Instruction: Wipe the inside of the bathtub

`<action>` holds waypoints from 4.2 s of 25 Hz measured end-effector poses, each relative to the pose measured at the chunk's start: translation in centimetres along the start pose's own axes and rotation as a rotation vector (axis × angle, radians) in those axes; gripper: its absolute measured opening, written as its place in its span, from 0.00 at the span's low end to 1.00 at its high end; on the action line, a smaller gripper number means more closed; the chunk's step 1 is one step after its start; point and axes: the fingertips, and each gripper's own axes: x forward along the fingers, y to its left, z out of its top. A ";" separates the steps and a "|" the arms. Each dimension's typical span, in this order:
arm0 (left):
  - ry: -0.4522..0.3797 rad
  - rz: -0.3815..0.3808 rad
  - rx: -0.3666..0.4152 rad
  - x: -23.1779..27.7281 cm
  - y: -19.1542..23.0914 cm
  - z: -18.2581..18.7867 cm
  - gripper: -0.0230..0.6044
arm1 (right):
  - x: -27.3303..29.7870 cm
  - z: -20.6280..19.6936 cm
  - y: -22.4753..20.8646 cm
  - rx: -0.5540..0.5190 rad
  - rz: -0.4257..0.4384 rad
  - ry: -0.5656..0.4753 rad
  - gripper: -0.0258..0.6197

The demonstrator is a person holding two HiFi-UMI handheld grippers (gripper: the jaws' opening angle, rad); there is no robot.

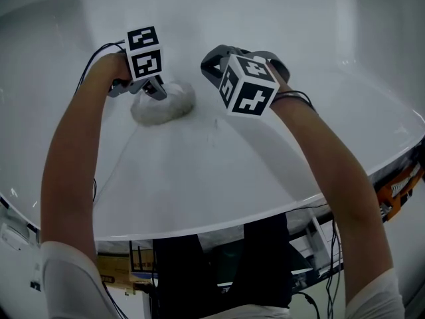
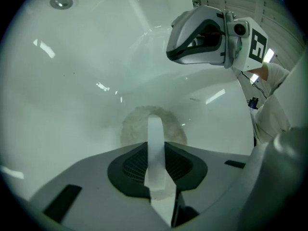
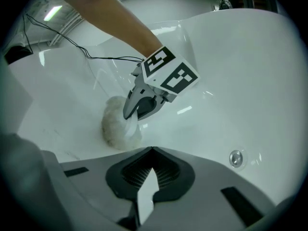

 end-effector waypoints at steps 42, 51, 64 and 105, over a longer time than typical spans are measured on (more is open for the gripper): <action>-0.030 0.021 0.034 0.0 0.3 -0.1 0.17 | -1.2 -2.6 -2.8 0.033 -0.096 -0.006 0.07; -0.052 0.019 0.043 0.1 0.4 0.1 0.17 | -2.3 -1.8 -3.0 0.058 -0.113 -0.065 0.07; -0.055 0.024 0.093 -0.1 0.1 0.3 0.17 | -5.0 -0.8 -3.1 0.112 -0.139 -0.130 0.07; -0.127 0.087 0.207 -0.4 0.5 0.7 0.17 | -7.9 7.3 1.5 0.082 -0.203 -0.102 0.07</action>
